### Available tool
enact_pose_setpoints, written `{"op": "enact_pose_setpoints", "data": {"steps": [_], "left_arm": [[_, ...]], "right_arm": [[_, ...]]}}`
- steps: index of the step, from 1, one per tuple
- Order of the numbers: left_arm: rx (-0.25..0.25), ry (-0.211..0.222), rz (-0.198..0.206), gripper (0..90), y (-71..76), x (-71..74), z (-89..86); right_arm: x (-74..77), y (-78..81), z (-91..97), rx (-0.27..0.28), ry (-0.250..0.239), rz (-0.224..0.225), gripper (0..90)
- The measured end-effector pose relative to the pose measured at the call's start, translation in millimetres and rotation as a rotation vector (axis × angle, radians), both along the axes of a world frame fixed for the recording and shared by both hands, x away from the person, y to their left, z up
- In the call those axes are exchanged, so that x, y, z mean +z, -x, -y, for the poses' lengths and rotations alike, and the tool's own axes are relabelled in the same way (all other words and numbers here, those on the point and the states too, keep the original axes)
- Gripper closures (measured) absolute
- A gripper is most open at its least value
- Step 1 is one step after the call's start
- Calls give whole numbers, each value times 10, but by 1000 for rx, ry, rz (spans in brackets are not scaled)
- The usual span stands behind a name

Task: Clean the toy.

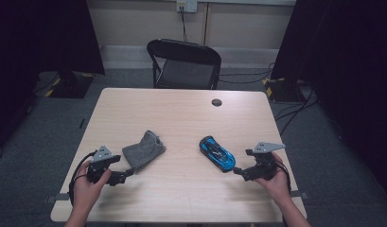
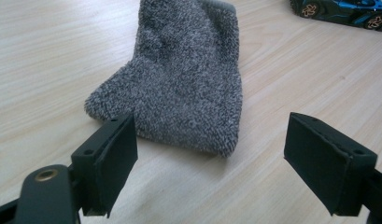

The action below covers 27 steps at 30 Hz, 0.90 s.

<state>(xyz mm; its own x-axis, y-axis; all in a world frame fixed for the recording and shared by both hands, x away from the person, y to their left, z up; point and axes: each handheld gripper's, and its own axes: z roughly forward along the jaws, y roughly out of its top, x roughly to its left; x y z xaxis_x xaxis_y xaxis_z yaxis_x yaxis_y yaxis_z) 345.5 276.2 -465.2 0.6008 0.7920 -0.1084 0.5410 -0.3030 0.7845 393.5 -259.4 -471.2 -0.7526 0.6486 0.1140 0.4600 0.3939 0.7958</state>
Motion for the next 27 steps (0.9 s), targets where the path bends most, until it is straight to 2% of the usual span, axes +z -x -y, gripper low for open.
{"op": "enact_pose_setpoints", "data": {"steps": [7,11,22,27], "left_arm": [[-11,6,-2,173,53,-12,-85],[-23,-9,2,173,82,-36,-123],[-15,-17,-6,174,157,-126,-256],[-16,-25,9,174,174,-142,-279]], "right_arm": [[-25,34,40,-2,12,-4,0],[-45,52,67,-7,20,-8,0],[-108,129,168,-12,33,-18,0],[-127,165,201,-14,36,-20,0]]}}
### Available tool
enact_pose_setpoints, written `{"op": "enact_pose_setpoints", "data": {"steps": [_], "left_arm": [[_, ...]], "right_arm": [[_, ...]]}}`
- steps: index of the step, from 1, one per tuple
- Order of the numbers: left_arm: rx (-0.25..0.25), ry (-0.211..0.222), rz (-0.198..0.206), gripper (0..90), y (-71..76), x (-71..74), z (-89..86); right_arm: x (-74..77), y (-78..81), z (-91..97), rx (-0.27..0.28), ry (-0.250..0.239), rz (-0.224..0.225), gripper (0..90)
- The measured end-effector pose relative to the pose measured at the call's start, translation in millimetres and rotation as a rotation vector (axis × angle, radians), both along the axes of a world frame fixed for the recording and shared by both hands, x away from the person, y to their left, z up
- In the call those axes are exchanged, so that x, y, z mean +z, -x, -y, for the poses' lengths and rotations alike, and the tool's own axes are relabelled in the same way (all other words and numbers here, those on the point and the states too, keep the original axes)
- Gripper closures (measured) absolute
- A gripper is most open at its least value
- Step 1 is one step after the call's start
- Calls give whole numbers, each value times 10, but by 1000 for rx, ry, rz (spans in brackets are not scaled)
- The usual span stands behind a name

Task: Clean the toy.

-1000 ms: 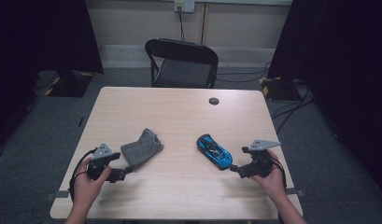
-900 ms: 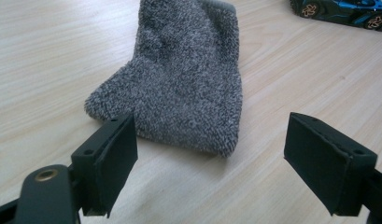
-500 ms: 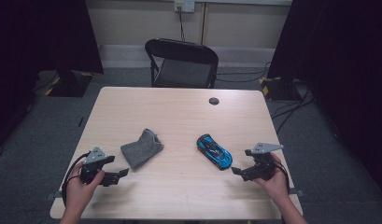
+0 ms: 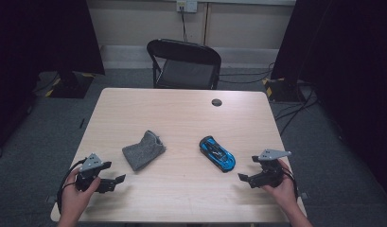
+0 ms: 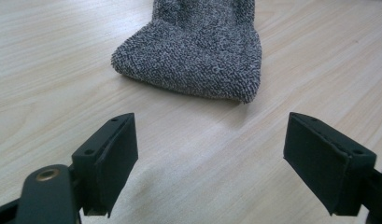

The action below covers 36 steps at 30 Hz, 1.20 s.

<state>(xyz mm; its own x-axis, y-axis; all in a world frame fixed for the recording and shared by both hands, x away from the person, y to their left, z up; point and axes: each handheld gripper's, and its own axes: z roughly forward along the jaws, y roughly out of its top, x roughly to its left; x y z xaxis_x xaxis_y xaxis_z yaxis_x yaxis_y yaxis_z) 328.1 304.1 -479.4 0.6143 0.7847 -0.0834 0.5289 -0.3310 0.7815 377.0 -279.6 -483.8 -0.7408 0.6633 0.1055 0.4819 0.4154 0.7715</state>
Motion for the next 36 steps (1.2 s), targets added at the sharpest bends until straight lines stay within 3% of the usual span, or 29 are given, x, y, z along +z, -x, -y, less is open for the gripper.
{"op": "enact_pose_setpoints", "data": {"steps": [23,29,36], "left_arm": [[27,-19,-17,174,42,-97,-129],[27,-39,-25,174,51,-131,-143],[30,-66,-20,174,70,-163,-186]], "right_arm": [[-70,152,148,-4,29,-7,0],[-97,184,187,-10,26,-4,0],[-150,224,220,-3,55,0,0]]}}
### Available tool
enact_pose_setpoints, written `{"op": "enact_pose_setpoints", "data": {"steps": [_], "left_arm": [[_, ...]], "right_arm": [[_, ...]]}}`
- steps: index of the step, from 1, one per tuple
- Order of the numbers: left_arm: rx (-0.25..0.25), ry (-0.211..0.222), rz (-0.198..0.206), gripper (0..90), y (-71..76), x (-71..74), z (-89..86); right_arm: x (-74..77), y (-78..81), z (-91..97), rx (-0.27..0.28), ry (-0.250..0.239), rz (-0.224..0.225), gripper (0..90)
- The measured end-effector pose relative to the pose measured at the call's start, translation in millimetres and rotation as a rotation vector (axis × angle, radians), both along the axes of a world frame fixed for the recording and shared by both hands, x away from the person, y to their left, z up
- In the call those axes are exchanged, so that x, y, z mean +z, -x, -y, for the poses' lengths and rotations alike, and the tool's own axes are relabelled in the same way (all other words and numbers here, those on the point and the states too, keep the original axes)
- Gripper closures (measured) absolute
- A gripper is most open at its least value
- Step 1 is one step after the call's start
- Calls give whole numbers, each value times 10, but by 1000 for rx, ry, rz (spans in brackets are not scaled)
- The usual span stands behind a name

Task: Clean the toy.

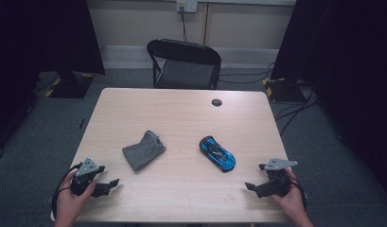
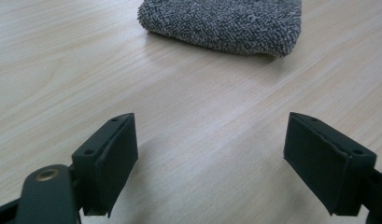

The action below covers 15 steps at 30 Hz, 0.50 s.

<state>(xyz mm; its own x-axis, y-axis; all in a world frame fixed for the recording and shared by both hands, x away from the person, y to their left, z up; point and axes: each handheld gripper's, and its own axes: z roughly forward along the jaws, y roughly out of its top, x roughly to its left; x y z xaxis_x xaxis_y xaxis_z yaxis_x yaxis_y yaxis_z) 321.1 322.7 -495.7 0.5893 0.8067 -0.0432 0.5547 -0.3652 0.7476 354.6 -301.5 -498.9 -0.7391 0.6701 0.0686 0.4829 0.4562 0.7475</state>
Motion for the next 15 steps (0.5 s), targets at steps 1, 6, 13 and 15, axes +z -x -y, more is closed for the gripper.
{"op": "enact_pose_setpoints", "data": {"steps": [1,6,13,15], "left_arm": [[-2,-5,2,174,2,1,-4],[-3,-15,6,174,7,-3,-7],[-2,-23,0,174,14,-20,-14],[-4,-24,-6,174,15,-31,-15]], "right_arm": [[-4,3,2,-1,2,-1,0],[-18,22,-2,6,27,12,0],[-25,28,-13,8,44,2,0],[-27,29,-18,9,50,2,0]]}}
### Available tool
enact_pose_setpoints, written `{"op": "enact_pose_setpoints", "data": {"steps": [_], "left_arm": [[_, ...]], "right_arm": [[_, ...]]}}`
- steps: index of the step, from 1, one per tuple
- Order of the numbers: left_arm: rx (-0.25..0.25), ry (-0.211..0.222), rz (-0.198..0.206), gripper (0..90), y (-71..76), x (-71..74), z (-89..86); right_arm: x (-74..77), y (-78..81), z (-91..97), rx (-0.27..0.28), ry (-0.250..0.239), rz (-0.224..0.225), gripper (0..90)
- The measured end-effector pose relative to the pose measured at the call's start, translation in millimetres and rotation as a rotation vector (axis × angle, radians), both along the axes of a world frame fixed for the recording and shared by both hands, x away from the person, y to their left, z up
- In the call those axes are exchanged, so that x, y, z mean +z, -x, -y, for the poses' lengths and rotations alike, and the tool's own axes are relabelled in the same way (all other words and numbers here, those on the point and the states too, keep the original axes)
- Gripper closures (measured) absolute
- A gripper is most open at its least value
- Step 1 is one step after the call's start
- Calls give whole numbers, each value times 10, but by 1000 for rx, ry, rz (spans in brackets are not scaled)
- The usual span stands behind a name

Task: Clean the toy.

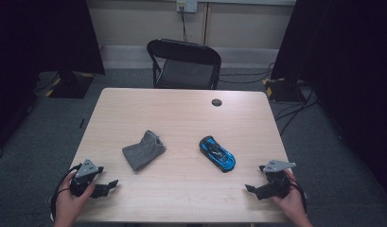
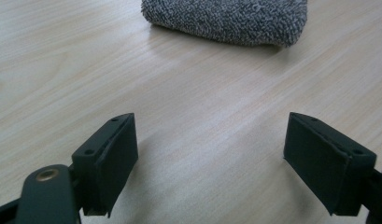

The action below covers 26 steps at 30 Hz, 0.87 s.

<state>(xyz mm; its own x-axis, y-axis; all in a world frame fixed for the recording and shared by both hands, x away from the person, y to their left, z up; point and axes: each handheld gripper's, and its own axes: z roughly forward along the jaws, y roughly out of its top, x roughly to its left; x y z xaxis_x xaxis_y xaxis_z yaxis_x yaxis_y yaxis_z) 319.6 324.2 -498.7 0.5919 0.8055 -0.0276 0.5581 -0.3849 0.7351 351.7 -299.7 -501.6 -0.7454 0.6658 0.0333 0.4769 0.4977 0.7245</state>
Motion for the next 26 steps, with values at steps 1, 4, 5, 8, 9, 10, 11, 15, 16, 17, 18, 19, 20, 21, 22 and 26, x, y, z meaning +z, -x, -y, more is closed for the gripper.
{"op": "enact_pose_setpoints", "data": {"steps": [1,4,5,8,9,10,11,15,16,17,18,19,20,21,22,26], "left_arm": [[0,-3,-1,174,-1,-7,-2],[-1,0,2,169,-3,-30,-7],[1,-1,1,168,-3,-30,-6],[-10,-12,3,163,-3,-33,4],[-14,-15,3,156,-5,-33,5],[-14,-14,3,153,-6,-33,5],[-14,-14,2,153,-6,-34,4],[-15,-10,0,146,-8,-36,7],[-16,-11,0,145,-9,-36,7],[-17,-9,-2,143,-10,-36,7],[-20,-10,-2,139,-12,-37,8],[-23,-13,-3,134,-13,-36,9],[-27,-15,-4,126,-17,-37,13],[-33,-19,-6,112,-22,-38,18],[-37,-22,-13,91,-24,-39,28],[-49,-24,-19,41,-31,-46,50]], "right_arm": [[-1,0,-2,0,2,-4,0],[-7,-4,-7,2,10,-11,0],[-8,-5,-10,2,16,-15,0],[-12,1,-22,4,38,-5,0],[-12,1,-22,3,40,-4,0],[-12,1,-23,1,41,-4,0],[-12,1,-23,-1,41,-4,0],[-13,-1,-23,0,41,-5,0],[-13,-1,-23,0,41,-5,0],[-13,-1,-23,-1,41,-5,0],[-13,-1,-23,-1,41,-5,0],[-13,0,-23,-2,41,-5,0],[-13,1,-23,-3,41,-5,0],[-13,2,-23,-5,41,-6,0],[-13,3,-23,-5,41,-5,0],[-13,4,-23,-7,41,-6,0]]}}
